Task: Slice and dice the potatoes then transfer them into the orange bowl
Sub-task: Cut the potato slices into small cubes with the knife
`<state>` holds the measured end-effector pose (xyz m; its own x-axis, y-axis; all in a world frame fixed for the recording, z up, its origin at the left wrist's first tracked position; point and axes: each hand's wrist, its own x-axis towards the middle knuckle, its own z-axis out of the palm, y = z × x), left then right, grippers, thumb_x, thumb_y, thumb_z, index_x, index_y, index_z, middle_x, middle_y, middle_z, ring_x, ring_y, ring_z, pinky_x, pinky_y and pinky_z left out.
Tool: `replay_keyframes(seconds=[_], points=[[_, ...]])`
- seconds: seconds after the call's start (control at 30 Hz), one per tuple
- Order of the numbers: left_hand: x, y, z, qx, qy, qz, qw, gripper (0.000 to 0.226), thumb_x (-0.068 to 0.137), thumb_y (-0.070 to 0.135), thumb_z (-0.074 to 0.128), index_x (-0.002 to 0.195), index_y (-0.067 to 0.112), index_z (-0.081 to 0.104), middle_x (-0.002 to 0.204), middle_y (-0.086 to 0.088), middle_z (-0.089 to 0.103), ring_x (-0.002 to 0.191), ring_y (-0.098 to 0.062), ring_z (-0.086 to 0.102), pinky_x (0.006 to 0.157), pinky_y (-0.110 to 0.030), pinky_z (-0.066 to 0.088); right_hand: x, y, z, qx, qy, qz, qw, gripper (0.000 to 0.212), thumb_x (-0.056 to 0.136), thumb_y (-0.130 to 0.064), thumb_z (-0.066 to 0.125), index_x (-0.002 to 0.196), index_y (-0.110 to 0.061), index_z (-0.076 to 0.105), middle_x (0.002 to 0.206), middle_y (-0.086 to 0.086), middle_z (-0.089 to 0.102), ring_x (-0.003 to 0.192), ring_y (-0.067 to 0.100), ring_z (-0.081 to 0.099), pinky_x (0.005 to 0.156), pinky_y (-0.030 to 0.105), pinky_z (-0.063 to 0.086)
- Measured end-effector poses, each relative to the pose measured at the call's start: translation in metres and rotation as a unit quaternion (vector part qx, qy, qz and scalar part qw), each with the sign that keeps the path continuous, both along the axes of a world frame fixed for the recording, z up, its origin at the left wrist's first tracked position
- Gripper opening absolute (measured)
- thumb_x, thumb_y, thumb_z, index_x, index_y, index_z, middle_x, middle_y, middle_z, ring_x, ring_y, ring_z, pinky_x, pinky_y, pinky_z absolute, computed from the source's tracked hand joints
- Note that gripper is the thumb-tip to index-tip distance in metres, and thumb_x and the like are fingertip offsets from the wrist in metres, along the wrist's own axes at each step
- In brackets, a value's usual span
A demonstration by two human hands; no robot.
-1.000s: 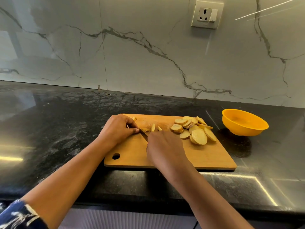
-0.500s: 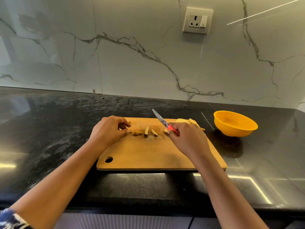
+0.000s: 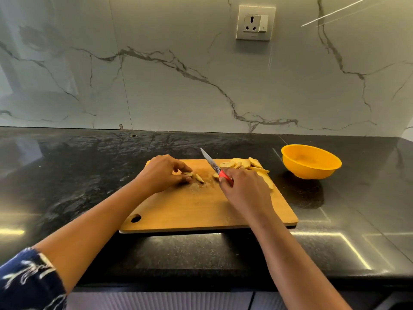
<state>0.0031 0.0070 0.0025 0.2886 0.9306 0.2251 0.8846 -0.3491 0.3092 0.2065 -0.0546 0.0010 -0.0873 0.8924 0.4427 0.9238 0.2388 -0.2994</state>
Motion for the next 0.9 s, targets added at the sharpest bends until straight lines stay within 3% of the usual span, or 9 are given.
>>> replay_keyframes(seconds=[0.1, 0.2, 0.33, 0.4, 0.57, 0.77, 0.9], points=[[-0.008, 0.007, 0.000, -0.015, -0.034, 0.019, 0.999, 0.033, 0.082, 0.041, 0.066, 0.111, 0.024, 0.069, 0.106, 0.000, 0.066, 0.082, -0.005, 0.052, 0.067, -0.016, 0.041, -0.001, -0.001, 0.001, -0.015, -0.011, 0.010, 1.000, 0.037, 0.098, -0.038, 0.047, 0.133, -0.028, 0.054, 0.112, -0.004, 0.067, 0.097, 0.010, 0.059, 0.065, 0.020, 0.039], [-0.015, 0.008, -0.003, -0.023, -0.060, 0.030, 0.997, 0.039, 0.079, 0.044, 0.066, 0.111, 0.021, 0.069, 0.110, 0.001, 0.066, 0.095, -0.010, 0.054, 0.080, -0.025, 0.046, -0.003, -0.002, 0.000, -0.035, -0.016, 0.020, 0.999, 0.036, 0.098, -0.038, 0.048, 0.132, -0.028, 0.055, 0.113, -0.004, 0.067, 0.098, 0.011, 0.058, 0.070, 0.022, 0.043], [-0.016, 0.008, -0.011, -0.018, -0.050, 0.050, 0.997, 0.032, 0.080, 0.043, 0.068, 0.108, 0.027, 0.069, 0.110, 0.005, 0.065, 0.096, -0.010, 0.055, 0.086, -0.034, 0.050, -0.008, -0.001, -0.001, -0.070, -0.031, 0.038, 0.996, 0.035, 0.098, -0.037, 0.047, 0.131, -0.029, 0.056, 0.118, -0.003, 0.065, 0.106, 0.015, 0.056, 0.077, 0.025, 0.045], [-0.014, 0.008, -0.013, -0.003, -0.059, 0.057, 0.997, 0.023, 0.080, 0.042, 0.069, 0.099, 0.030, 0.072, 0.103, 0.006, 0.065, 0.091, -0.009, 0.056, 0.083, -0.037, 0.051, -0.011, -0.001, -0.001, -0.079, -0.041, 0.051, 0.995, 0.035, 0.098, -0.038, 0.047, 0.131, -0.029, 0.056, 0.120, -0.003, 0.064, 0.109, 0.015, 0.055, 0.079, 0.026, 0.045], [-0.012, 0.006, -0.015, 0.012, -0.091, 0.050, 0.994, 0.017, 0.080, 0.039, 0.070, 0.094, 0.030, 0.074, 0.093, 0.009, 0.062, 0.082, -0.008, 0.054, 0.073, -0.027, 0.049, -0.018, -0.001, 0.001, -0.092, -0.068, 0.064, 0.991, 0.034, 0.098, -0.036, 0.046, 0.129, -0.028, 0.058, 0.110, -0.002, 0.066, 0.096, 0.014, 0.058, 0.074, 0.028, 0.050], [-0.012, 0.007, -0.015, 0.008, -0.085, 0.052, 0.995, 0.019, 0.080, 0.041, 0.069, 0.094, 0.029, 0.074, 0.095, 0.011, 0.062, 0.081, -0.008, 0.053, 0.073, -0.030, 0.050, -0.030, 0.004, 0.017, -0.145, -0.124, 0.081, 0.978, 0.028, 0.097, -0.030, 0.049, 0.118, -0.018, 0.062, 0.093, -0.001, 0.059, 0.084, 0.014, 0.054, 0.073, 0.029, 0.049], [-0.012, 0.006, -0.017, 0.024, -0.065, 0.072, 0.995, 0.023, 0.080, 0.046, 0.068, 0.097, 0.031, 0.073, 0.094, 0.012, 0.060, 0.082, -0.005, 0.052, 0.076, -0.030, 0.050, -0.028, -0.010, 0.023, -0.135, -0.159, 0.078, 0.975, 0.021, 0.096, -0.023, 0.050, 0.112, -0.016, 0.062, 0.094, 0.001, 0.062, 0.081, 0.016, 0.054, 0.069, 0.029, 0.046]])
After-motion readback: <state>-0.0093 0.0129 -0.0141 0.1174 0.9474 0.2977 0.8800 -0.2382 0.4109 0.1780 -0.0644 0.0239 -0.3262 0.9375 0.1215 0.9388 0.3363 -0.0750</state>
